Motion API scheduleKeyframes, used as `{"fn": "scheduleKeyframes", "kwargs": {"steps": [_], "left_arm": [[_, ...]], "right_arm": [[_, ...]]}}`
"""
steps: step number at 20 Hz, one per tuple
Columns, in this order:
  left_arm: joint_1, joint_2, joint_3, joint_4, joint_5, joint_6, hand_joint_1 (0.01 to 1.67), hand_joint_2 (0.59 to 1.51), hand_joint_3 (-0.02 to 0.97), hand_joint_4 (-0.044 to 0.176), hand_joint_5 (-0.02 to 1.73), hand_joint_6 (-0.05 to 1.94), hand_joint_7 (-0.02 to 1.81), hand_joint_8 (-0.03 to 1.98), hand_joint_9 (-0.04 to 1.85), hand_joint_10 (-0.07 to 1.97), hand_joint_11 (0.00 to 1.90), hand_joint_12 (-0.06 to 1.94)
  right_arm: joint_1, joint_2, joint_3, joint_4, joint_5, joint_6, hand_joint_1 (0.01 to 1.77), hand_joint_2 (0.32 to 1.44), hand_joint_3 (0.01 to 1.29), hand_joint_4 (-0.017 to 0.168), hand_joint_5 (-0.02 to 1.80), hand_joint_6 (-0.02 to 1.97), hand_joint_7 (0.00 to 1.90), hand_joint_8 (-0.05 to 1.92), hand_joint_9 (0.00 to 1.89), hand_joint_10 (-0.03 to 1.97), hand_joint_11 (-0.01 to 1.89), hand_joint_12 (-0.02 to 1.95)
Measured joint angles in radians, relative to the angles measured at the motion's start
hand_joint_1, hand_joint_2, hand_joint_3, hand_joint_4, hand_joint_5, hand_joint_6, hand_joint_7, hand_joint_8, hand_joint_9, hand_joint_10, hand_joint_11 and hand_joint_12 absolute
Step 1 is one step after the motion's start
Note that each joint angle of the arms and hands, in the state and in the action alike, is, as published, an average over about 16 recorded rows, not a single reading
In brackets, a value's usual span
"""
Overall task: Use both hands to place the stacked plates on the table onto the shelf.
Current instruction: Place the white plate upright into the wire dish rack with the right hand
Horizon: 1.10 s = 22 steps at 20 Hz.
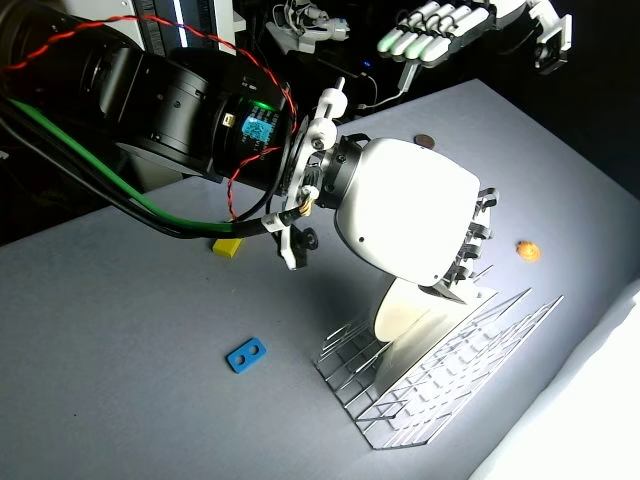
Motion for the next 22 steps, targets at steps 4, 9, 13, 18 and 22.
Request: {"fn": "scheduleKeyframes", "kwargs": {"steps": [4,9,13,18,22], "left_arm": [[0.012,-0.001,0.007,0.007,-0.037,0.002,0.02,1.114,0.018,0.005,0.03,0.02,0.04,0.00,0.02,0.01,0.02,0.01],[0.030,-0.001,0.001,0.019,-0.074,0.010,0.02,1.117,0.017,0.005,0.03,0.02,0.04,0.00,0.02,0.01,0.02,0.01],[0.041,-0.002,-0.010,0.025,-0.068,0.019,0.02,1.119,0.017,0.005,0.03,0.02,0.04,0.00,0.02,0.01,0.02,0.01],[0.047,-0.004,-0.023,0.033,-0.055,0.026,0.02,1.121,0.017,0.005,0.02,0.02,0.03,0.00,0.02,0.01,0.02,0.01],[0.047,-0.004,-0.031,0.040,-0.045,0.029,0.02,1.121,0.017,0.005,0.02,0.02,0.03,0.00,0.02,0.01,0.02,0.01]], "right_arm": [[-0.013,-0.003,0.009,0.001,0.002,-0.004,1.21,1.04,0.01,-0.010,0.91,0.95,1.02,1.05,0.94,0.90,0.66,1.60],[-0.033,-0.003,0.018,-0.002,0.006,-0.007,1.21,1.06,0.01,-0.009,0.89,0.97,0.99,1.08,0.91,0.89,0.64,1.56],[-0.048,-0.003,0.022,-0.005,0.007,-0.008,1.20,1.09,0.01,-0.008,0.85,1.03,0.95,1.09,0.87,0.84,0.60,1.50],[-0.062,-0.003,0.022,-0.009,0.006,-0.010,1.16,1.13,0.01,-0.008,0.79,1.05,0.89,0.87,0.79,0.76,0.51,1.45],[-0.070,-0.001,0.018,-0.015,0.006,-0.011,1.11,1.15,0.01,-0.006,0.74,0.85,0.86,0.62,0.73,0.67,0.42,1.40]]}}
